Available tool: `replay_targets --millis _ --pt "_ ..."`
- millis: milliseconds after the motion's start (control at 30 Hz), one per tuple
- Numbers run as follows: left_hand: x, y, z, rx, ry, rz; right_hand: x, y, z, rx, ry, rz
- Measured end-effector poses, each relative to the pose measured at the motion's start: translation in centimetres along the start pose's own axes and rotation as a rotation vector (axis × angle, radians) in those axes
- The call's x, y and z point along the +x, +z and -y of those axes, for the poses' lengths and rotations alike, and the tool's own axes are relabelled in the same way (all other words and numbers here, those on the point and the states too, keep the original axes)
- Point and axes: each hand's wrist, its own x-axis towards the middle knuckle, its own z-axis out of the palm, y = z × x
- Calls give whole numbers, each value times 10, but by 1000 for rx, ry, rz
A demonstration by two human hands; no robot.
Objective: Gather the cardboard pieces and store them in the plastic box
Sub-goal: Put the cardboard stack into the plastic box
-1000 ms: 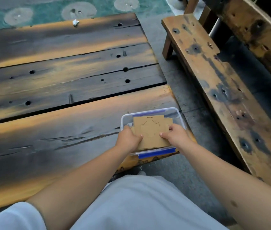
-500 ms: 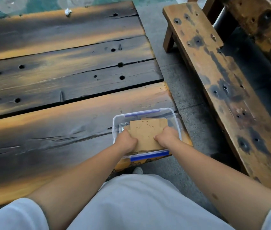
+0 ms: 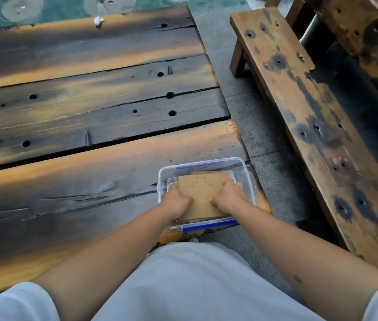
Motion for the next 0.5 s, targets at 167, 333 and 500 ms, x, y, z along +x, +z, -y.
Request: replay_targets --millis 167,333,500 --pt "-2 -5 0 -64 -15 38 1 2 -2 -3 -37 4" --pt "-6 -13 -2 -102 18 10 -2 3 -2 31 -83 -3" --pt "-18 -25 -7 108 209 -73 -9 2 -4 48 -150 -48"
